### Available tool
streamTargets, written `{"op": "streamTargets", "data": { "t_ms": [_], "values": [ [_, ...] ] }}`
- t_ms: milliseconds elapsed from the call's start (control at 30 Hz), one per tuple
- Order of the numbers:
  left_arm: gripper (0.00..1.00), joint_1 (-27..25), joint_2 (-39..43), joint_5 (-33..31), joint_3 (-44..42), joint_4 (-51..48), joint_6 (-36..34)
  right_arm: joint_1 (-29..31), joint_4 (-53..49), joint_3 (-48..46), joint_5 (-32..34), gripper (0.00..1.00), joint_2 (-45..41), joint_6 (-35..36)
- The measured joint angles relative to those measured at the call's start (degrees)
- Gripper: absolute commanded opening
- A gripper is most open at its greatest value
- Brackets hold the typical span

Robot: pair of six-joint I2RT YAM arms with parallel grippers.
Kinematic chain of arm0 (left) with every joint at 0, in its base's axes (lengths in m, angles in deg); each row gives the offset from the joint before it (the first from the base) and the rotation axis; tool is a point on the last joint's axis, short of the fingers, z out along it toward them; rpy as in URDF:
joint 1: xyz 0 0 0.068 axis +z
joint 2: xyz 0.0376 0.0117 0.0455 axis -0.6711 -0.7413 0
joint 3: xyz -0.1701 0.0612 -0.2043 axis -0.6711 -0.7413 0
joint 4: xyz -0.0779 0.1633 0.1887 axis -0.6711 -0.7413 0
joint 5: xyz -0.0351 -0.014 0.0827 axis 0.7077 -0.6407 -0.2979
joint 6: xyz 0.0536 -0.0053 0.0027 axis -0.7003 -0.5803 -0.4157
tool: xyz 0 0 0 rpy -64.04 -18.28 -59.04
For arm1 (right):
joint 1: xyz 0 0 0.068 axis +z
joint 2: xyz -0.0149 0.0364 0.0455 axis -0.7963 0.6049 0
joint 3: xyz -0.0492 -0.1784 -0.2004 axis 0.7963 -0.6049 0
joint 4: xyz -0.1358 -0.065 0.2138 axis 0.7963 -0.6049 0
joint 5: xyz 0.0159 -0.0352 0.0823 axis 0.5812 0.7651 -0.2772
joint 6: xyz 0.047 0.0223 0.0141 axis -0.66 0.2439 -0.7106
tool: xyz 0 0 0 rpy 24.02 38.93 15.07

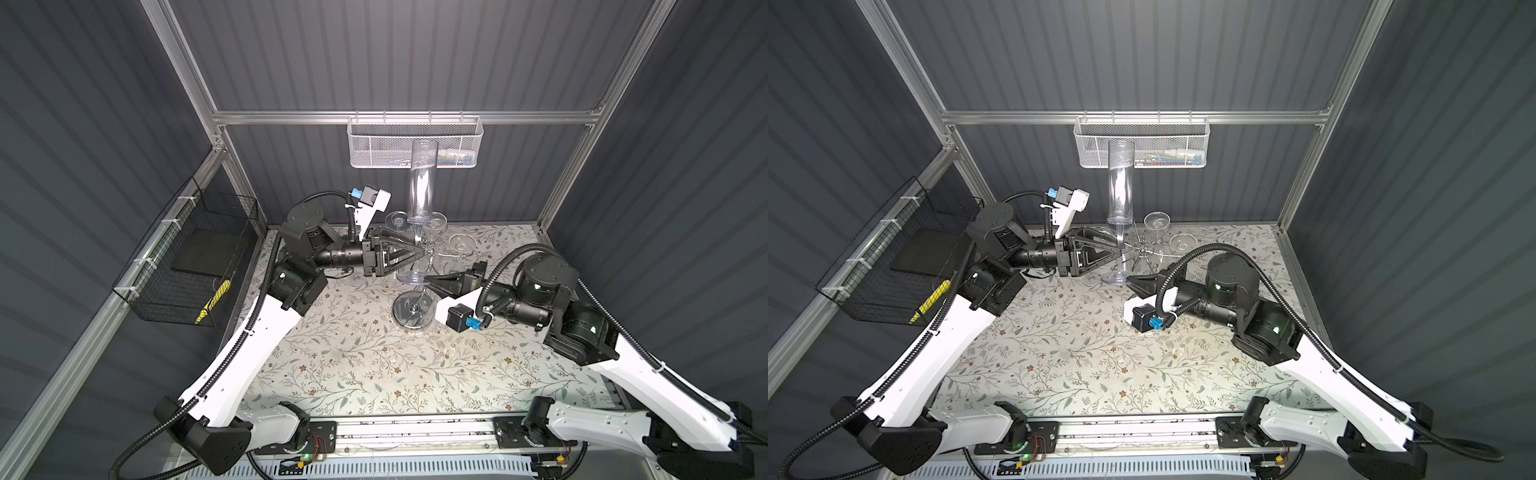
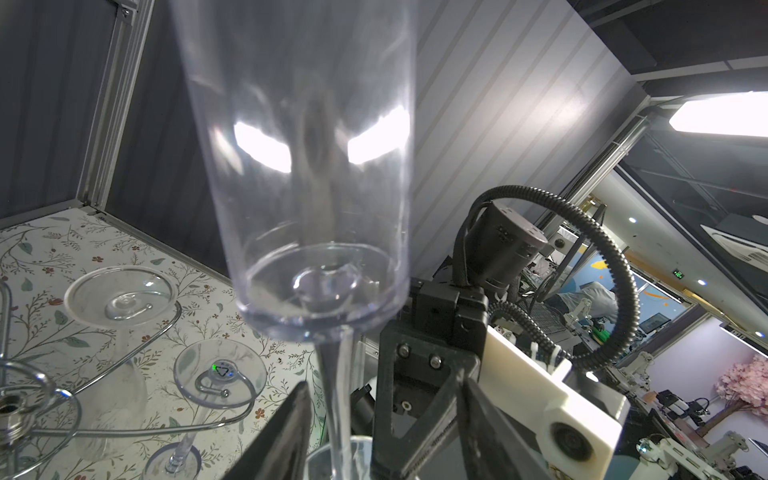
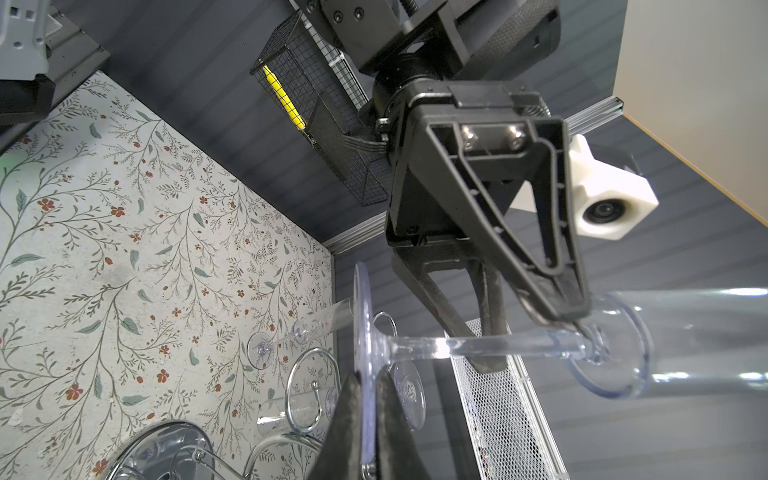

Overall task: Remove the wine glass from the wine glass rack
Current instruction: 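Close the left gripper on the flute stem below the bowl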

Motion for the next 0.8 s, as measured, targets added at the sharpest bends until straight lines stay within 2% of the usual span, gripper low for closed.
{"op": "streamTargets", "data": {
  "t_ms": [100, 333, 467, 567, 800],
  "values": [
    [0.5, -0.2, -0.22, -0.26, 0.0, -0.42, -0.26, 0.42, 0.0, 0.0, 0.7, 0.0, 0.02, 0.02],
    [0.31, -0.7, -0.24, -1.33, 0.0, -0.9, -1.2, 1.14, 0.15, 0.0, 1.79, 0.0, 0.02, 0.13],
    [0.27, -0.87, -0.26, -2.38, 0.0, -1.05, -1.29, 1.46, 0.17, 0.0, 2.16, 0.0, 0.02, 0.13],
    [0.19, -0.9, -0.26, -3.02, 0.0, -1.09, -1.33, 1.7, 0.22, 0.0, 2.38, 0.0, 0.02, 0.2],
    [0.12, -0.92, -0.26, -3.96, 0.0, -1.33, -1.31, 2.12, 0.44, 0.0, 2.97, 0.0, 0.07, 0.57]
  ]
}}
